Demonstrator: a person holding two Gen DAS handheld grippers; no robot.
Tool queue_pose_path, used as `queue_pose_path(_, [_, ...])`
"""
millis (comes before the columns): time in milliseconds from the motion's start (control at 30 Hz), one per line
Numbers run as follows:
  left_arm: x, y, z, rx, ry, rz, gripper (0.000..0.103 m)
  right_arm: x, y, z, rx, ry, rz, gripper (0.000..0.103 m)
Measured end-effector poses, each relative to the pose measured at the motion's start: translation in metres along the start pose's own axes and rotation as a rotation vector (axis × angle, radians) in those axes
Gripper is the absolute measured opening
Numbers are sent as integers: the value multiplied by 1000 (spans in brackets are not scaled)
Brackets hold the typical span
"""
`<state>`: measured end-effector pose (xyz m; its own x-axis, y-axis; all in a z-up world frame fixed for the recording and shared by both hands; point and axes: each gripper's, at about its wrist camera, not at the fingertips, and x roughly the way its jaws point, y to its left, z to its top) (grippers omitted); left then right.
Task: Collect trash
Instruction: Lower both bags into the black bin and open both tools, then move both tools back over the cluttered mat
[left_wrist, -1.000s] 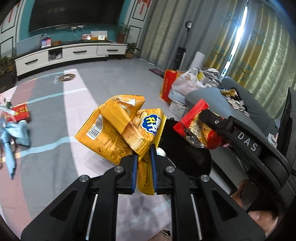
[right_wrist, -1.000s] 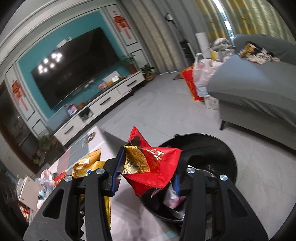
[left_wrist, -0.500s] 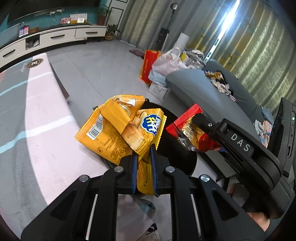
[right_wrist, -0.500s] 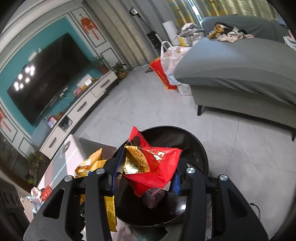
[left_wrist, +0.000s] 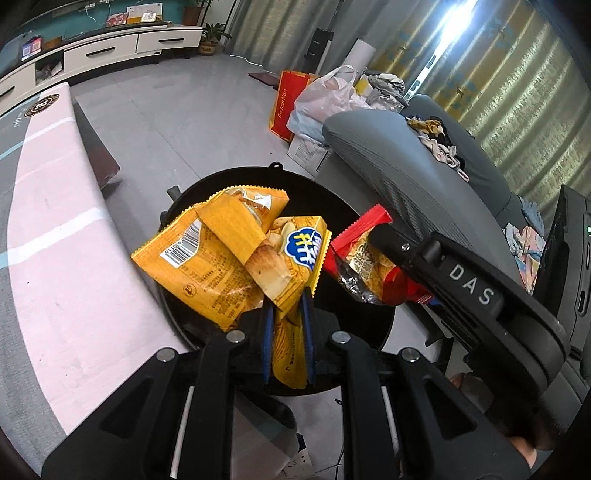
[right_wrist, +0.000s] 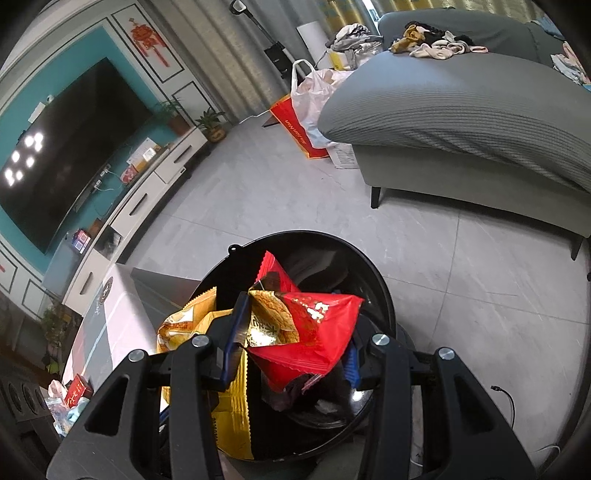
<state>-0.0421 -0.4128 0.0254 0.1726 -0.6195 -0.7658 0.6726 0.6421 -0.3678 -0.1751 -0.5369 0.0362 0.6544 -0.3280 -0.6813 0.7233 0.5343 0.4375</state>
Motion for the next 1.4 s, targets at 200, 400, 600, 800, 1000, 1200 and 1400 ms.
queue_pose_path(200, [2,-6,2,17,1,-39,16,-10,-6,2,11,-29,-24,44])
queue_pose_path(400, [12,-6,0,2,31,-60,16,-11,-12,3,30,-31,-37,44])
queue_pose_path(600, [21,-1,0,-12,56,-71,20,-3,-6,1,20,-2,-44,44])
queue_pose_path(800, [17,-5,-4,-2,50,-57,27,-4,-7,2,21,-6,-49,44])
queue_pose_path(1000, [5,-9,-5,7,40,-56,43,-5,-7,1,34,0,-44,53])
queue_pose_path(1200, [-38,-1,-7,10,-46,-21,71,-12,2,2,19,-14,-9,69])
queue_pose_path(1400, [-119,41,-16,-49,-206,88,93,-22,31,-3,-50,-28,41,86])
